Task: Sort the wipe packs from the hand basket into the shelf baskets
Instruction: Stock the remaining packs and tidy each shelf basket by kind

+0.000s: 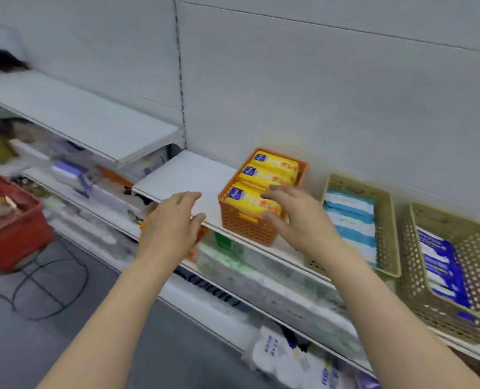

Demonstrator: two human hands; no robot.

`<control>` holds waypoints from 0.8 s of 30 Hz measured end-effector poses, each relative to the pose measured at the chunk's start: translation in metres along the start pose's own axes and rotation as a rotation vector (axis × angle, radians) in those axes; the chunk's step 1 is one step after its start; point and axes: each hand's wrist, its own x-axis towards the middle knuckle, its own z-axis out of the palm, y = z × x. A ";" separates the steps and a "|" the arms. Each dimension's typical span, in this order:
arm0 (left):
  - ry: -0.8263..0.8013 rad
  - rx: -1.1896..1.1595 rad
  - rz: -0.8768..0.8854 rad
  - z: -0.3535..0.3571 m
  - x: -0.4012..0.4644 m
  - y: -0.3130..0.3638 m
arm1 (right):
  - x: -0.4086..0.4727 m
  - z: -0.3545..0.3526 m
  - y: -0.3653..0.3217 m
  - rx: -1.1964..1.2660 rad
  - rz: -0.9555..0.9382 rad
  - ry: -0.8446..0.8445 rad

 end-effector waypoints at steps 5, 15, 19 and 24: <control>-0.008 0.024 -0.199 -0.028 -0.067 -0.117 | 0.009 0.098 -0.097 0.096 -0.126 -0.128; 0.003 0.011 -0.518 -0.046 -0.064 -0.312 | 0.151 0.257 -0.229 0.142 -0.320 -0.377; 0.003 0.101 -0.588 -0.075 -0.013 -0.409 | 0.249 0.322 -0.289 0.219 -0.381 -0.431; -0.016 0.189 -0.661 -0.125 0.060 -0.514 | 0.367 0.376 -0.371 0.282 -0.476 -0.495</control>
